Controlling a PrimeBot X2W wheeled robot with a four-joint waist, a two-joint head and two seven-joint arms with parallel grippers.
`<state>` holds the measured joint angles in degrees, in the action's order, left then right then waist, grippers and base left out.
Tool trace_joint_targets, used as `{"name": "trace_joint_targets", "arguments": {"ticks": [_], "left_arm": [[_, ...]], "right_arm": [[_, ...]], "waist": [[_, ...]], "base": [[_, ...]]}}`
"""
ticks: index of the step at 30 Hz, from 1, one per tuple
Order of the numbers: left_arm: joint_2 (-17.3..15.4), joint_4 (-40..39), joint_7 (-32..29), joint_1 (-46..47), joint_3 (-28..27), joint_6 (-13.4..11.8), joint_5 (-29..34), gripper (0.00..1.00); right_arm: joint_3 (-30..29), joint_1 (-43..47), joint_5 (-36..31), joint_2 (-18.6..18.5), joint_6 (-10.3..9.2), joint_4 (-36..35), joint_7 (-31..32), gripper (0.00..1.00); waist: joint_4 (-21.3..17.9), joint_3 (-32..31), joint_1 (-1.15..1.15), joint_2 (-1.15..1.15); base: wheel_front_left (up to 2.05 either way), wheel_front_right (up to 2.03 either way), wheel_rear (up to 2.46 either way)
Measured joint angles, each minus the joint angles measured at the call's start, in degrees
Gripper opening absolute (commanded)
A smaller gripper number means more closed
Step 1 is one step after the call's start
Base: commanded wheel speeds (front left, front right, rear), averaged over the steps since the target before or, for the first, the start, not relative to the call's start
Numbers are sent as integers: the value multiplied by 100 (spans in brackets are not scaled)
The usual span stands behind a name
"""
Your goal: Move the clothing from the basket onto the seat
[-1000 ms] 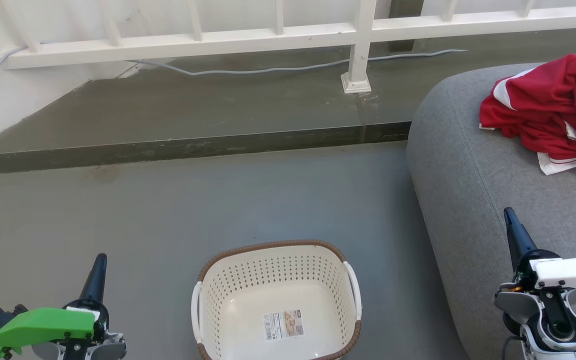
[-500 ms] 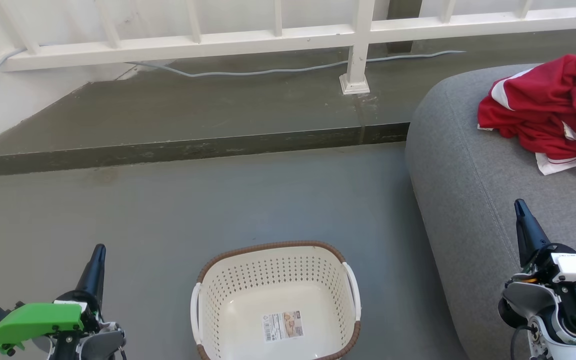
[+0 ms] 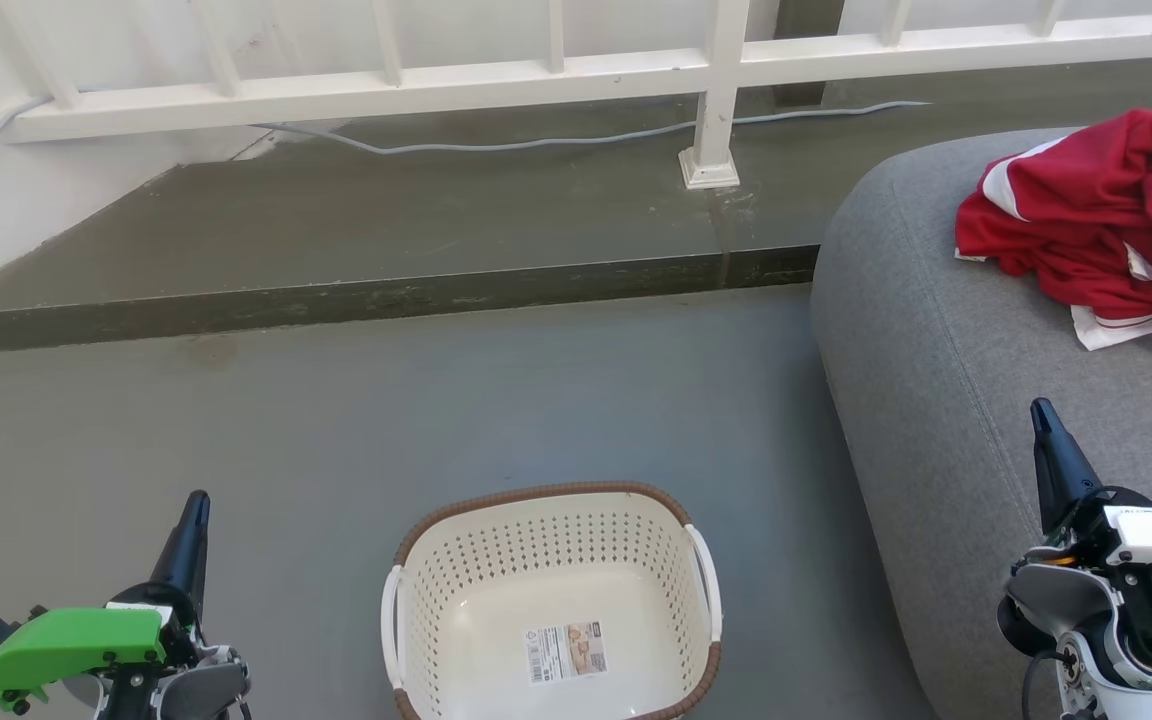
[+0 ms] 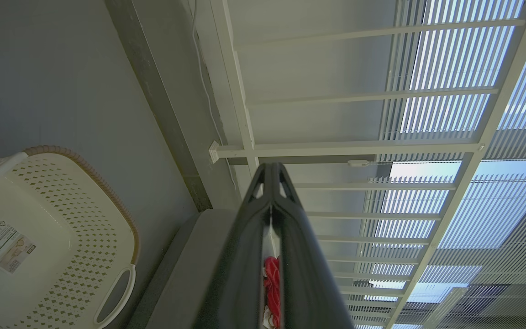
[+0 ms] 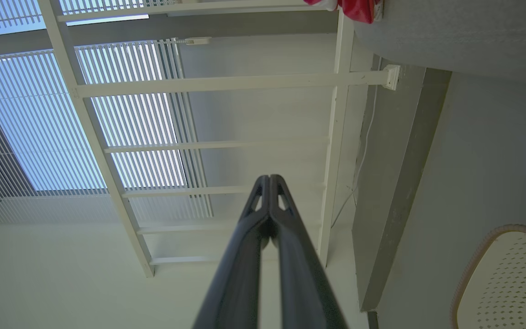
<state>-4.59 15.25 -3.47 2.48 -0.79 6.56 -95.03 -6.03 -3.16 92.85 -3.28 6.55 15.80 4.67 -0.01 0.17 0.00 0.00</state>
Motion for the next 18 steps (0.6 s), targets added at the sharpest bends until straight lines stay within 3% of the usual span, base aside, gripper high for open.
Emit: {"name": "trace_joint_targets", "arguments": {"ticks": [18], "left_arm": [[2, 46, -1, 9, -15, 5, 0, 0]], "right_arm": [[-8, 0, 1, 0, 0, 0, 1, 0]], "waist": [[1, -1, 0, 0]], "base": [[0, 0, 0]]}}
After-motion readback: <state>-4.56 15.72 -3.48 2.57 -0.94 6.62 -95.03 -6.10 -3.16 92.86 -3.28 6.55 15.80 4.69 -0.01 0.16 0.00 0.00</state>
